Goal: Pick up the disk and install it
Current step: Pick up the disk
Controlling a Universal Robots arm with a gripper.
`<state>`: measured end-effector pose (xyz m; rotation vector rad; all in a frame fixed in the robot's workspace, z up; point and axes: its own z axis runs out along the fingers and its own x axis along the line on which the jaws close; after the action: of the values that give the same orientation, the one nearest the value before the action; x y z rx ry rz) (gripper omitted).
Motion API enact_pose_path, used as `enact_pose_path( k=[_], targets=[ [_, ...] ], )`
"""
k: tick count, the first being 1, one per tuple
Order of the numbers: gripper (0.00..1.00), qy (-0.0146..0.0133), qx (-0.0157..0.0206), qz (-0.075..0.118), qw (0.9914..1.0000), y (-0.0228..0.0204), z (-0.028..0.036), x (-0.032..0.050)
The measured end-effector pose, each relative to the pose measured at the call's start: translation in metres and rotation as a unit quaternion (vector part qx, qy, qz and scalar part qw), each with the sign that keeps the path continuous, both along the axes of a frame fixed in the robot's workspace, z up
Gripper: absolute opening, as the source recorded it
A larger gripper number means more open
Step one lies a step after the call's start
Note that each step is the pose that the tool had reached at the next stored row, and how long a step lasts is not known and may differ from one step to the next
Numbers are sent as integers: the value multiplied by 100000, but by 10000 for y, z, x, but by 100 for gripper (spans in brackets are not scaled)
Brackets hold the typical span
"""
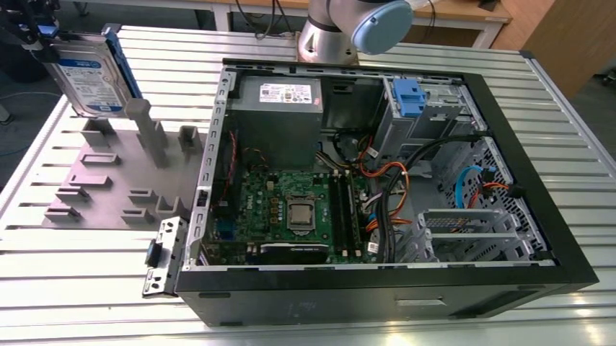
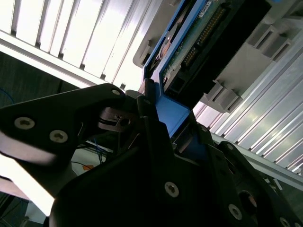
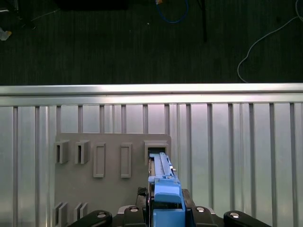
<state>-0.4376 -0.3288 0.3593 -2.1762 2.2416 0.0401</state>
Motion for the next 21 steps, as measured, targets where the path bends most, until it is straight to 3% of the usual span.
enact_pose_path(
  k=[10, 21],
  targets=[
    [36, -2, 1, 0, 100000, 0, 89, 0],
    [36, 1, 0, 1, 100000, 0, 94, 0]
  ],
)
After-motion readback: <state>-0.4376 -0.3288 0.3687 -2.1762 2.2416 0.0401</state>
